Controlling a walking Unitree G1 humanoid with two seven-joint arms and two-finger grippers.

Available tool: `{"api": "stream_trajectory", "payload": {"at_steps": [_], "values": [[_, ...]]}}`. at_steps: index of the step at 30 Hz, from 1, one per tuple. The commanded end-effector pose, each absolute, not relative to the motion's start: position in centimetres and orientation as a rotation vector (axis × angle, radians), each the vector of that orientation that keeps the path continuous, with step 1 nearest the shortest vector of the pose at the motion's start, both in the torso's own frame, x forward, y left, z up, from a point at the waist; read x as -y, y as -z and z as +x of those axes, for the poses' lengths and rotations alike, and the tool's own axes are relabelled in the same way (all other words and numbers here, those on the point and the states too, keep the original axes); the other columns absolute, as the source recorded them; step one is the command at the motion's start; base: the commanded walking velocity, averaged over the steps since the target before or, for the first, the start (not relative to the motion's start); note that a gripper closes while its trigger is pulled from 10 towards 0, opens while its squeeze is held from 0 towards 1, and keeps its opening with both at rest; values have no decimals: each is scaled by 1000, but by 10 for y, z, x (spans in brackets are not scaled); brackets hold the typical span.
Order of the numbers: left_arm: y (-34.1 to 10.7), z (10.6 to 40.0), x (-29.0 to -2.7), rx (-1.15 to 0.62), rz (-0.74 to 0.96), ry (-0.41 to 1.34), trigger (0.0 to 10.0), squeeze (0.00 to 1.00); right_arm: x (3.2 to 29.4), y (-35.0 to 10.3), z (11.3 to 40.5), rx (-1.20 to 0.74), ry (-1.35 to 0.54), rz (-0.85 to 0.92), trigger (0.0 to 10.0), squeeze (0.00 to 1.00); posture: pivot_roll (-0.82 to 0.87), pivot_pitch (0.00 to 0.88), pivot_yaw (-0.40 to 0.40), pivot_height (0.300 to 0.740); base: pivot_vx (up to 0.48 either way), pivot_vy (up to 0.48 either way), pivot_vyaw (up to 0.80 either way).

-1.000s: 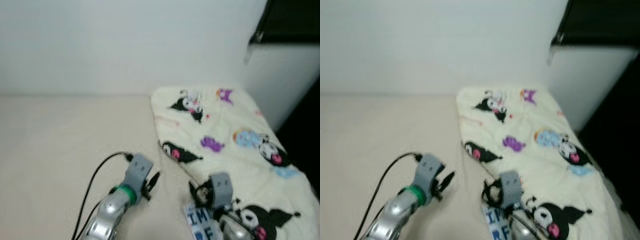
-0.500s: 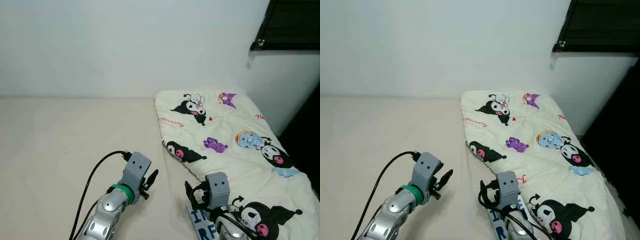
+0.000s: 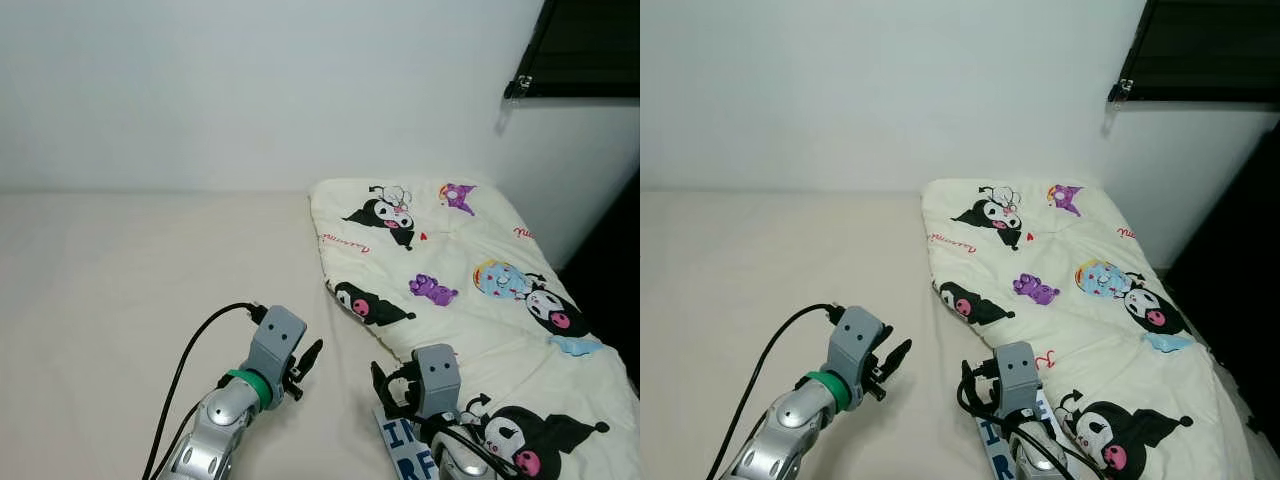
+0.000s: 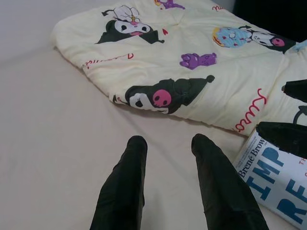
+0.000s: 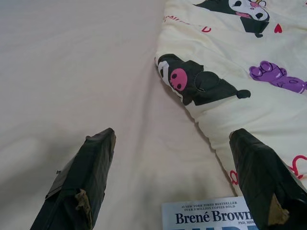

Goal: Clean up the room

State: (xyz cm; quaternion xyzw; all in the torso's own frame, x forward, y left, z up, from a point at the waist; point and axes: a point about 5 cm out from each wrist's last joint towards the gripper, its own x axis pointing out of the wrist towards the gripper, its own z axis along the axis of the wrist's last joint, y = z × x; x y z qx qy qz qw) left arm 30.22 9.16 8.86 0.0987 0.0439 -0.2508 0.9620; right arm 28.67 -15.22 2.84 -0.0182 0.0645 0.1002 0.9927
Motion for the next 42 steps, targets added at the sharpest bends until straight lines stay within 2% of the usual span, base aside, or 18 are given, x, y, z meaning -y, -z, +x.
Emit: {"api": "stream_trajectory", "payload": {"at_steps": [1, 9, 42], "values": [[-82, 300, -94, -124, 182, 506, 10000, 0, 153, -25, 284, -146, -196, -32, 10000, 0, -129, 60, 56, 740, 0, 0, 0], [-82, 301, -93, -118, 177, 513, 10000, 0, 153, -26, 285, -144, -197, -32, 10000, 0, -131, 55, 56, 740, 0, 0, 0], [-83, 300, -93, -121, 176, 512, 10000, 0, 153, -23, 283, -152, -194, -28, 10000, 0, -129, 62, 60, 740, -321, 0, 0]]}}
